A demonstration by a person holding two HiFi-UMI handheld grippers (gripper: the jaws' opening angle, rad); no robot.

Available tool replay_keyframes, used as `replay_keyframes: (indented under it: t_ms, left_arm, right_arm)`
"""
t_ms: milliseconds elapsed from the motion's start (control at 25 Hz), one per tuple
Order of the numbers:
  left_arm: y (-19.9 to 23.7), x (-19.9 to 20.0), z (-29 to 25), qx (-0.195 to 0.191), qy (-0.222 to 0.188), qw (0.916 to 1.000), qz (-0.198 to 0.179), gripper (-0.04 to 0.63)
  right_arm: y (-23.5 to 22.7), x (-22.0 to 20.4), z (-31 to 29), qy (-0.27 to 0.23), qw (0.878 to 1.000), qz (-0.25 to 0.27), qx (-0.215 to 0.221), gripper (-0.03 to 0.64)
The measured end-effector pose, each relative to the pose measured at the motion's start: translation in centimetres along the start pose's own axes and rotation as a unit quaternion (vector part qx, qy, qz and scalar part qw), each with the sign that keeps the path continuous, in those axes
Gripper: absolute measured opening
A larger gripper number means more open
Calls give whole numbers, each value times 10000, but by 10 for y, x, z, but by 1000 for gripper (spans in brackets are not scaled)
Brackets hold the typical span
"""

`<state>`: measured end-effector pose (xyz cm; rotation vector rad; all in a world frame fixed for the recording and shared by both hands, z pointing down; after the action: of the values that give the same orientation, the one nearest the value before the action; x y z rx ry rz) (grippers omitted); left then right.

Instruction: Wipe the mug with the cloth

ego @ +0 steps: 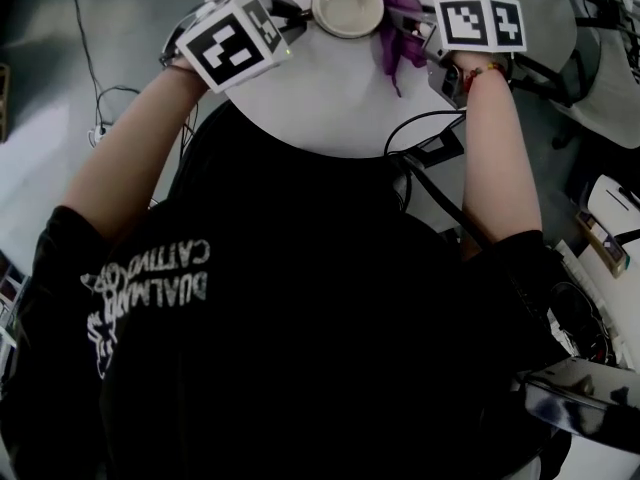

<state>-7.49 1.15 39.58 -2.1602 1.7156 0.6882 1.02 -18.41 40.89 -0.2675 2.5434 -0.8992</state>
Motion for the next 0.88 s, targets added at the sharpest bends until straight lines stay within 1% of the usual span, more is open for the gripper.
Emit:
replay_keyframes:
  t_ms: [120, 280, 400, 520, 680, 880]
  left_arm:
    - [3, 3, 0, 1, 91, 10000, -39, 69]
    - [-10, 2, -3, 4, 148, 9999, -63, 69]
    - [-12, 2, -7, -37, 179, 9998, -36, 69]
    - [-10, 5, -8, -61, 204, 9998, -39, 69]
    - [-10, 6, -9, -154, 251, 9996, -26, 69]
    - [-9, 9, -10, -244, 304, 9992, -123, 69]
  right_arm:
    - [5, -5, 3, 73, 9998, 183, -83, 58]
    - [15, -26, 4, 165, 9977, 588, -301, 57]
    - [19, -34, 3, 243, 9959, 748, -439, 57]
    - [21, -38, 4, 250, 9954, 769, -507, 57]
    - [26, -47, 5, 147, 9964, 657, -525, 58]
    - [37, -59, 2, 55, 9960, 600, -661, 58]
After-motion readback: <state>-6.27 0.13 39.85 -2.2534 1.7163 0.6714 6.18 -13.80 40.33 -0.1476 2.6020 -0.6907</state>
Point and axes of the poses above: the fingertips, and each gripper's own axes: z backward along the fingers, y to its left, x out of its top, the point moved 9 cm from there along z, backward along the fingers, and after that the axes turned 6 degrees about x, right-handed, at the moved point
